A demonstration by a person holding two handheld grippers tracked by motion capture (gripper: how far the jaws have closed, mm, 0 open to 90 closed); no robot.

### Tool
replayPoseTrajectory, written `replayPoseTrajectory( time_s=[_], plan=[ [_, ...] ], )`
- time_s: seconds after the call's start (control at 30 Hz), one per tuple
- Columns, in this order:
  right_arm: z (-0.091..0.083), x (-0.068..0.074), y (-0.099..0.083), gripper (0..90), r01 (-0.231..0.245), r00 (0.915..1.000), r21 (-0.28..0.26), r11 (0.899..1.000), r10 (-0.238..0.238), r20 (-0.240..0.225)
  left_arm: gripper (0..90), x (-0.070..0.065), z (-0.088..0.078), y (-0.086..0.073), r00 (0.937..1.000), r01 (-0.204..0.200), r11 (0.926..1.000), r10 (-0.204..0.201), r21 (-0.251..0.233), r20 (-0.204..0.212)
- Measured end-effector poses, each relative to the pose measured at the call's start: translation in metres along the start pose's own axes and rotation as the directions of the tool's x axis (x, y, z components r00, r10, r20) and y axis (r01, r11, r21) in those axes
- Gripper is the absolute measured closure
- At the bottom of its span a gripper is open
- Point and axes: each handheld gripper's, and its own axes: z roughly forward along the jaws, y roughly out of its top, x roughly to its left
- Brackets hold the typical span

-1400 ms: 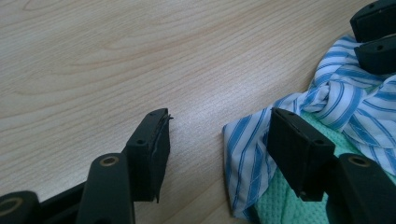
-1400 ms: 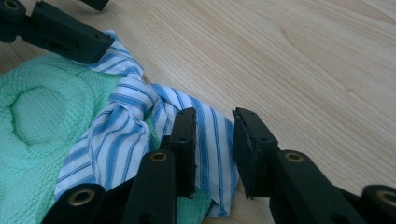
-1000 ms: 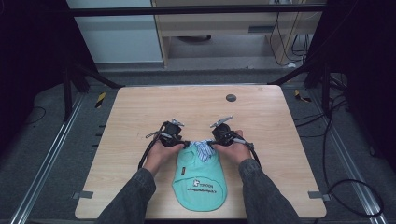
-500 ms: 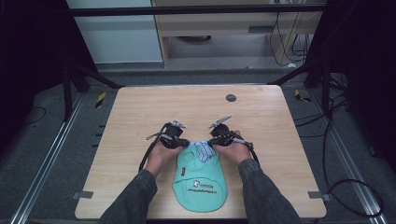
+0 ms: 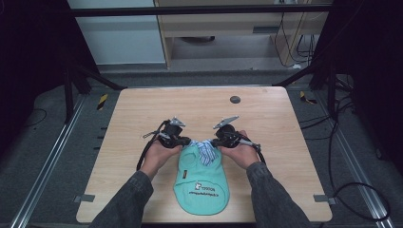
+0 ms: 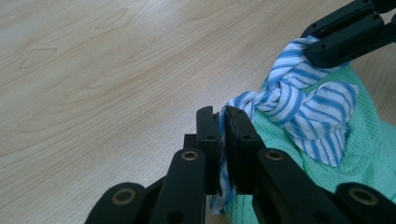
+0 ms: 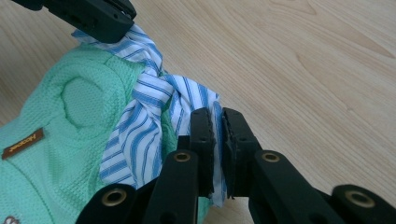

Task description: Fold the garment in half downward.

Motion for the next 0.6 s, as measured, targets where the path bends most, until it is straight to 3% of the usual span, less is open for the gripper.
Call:
replayPoseTrajectory(
  time_s=[0.6],
  plan=[
    [-0.021, 0.000, 0.011, 83.8, 0.043, 0.9991, -0.020, 0.999, -0.043, -0.004, 84.8, -0.002, -0.016, 0.013, 0.9992, -0.041, 0.9988, 0.041, -0.027, 0.005]
  ],
)
